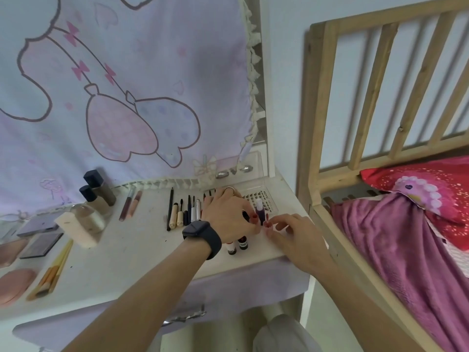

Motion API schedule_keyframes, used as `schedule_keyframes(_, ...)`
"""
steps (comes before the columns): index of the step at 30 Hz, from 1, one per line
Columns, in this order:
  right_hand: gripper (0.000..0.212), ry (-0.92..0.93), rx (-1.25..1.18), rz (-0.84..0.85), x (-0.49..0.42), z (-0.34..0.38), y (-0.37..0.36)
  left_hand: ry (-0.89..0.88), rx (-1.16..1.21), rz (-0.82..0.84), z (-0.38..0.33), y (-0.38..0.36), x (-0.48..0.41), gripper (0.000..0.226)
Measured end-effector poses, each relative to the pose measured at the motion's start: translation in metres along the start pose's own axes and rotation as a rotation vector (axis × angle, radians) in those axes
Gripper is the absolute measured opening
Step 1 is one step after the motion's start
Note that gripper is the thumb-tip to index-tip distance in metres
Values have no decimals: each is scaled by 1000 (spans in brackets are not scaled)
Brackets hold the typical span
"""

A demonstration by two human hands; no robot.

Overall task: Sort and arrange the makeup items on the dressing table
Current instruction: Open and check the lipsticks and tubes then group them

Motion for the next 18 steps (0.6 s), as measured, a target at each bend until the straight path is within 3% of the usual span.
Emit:
schedule_keyframes(3, 3, 25, 14, 0, -3, -1, -4, 8, -22, 0, 0, -3, -2, 20)
schedule_keyframes(7, 11, 29, 18, -22, -6, -2, -6, 11, -43, 13, -3, -6, -2, 31)
schedule_keyframes(18, 18, 15, 51, -37, -8, -4, -11, 1, -202, 16, -8, -4, -2, 32)
Point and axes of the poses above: each hand's wrist, its own x-axis away from the middle knuckle, its own y-axis out of the back of the hand, z = x × y, the point moved 6 cm from there along -x, towards the middle knuckle, and after that the axes turned 5 degrees about -y, right-handed, at the moved point
